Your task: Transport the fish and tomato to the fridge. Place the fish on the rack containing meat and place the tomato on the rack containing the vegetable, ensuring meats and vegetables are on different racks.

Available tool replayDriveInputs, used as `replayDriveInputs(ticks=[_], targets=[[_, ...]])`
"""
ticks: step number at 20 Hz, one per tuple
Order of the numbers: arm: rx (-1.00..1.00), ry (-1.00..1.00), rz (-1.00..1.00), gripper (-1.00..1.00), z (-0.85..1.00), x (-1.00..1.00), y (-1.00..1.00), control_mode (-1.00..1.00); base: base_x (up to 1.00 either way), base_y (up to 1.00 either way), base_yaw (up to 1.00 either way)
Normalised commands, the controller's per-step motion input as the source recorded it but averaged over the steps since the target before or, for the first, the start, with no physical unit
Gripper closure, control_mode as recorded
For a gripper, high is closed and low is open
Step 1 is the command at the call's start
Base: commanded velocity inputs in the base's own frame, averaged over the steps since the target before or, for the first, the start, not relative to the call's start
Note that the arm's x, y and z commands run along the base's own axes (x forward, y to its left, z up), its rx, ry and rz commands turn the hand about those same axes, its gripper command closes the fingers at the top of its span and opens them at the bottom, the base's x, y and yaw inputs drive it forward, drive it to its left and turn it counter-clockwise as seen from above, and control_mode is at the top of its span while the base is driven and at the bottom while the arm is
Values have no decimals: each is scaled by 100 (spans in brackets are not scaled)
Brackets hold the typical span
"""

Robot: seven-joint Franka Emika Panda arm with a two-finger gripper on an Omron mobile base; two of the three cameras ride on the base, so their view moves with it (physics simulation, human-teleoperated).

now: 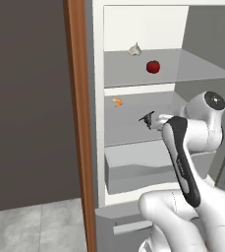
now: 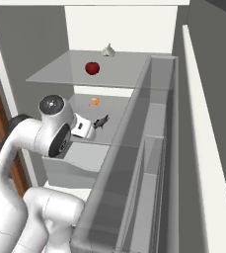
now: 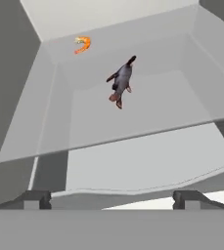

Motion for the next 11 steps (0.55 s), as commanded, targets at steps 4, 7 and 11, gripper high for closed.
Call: replayDriveInputs(ticks=[4,7,11], targets=[[-7,0,0,-100,99,-100,0,-100,0,0,0],[-6,1,0,-100,99,-100,0,-100,0,0,0],[-5,2,0,-100,96,-100,0,-100,0,0,0]])
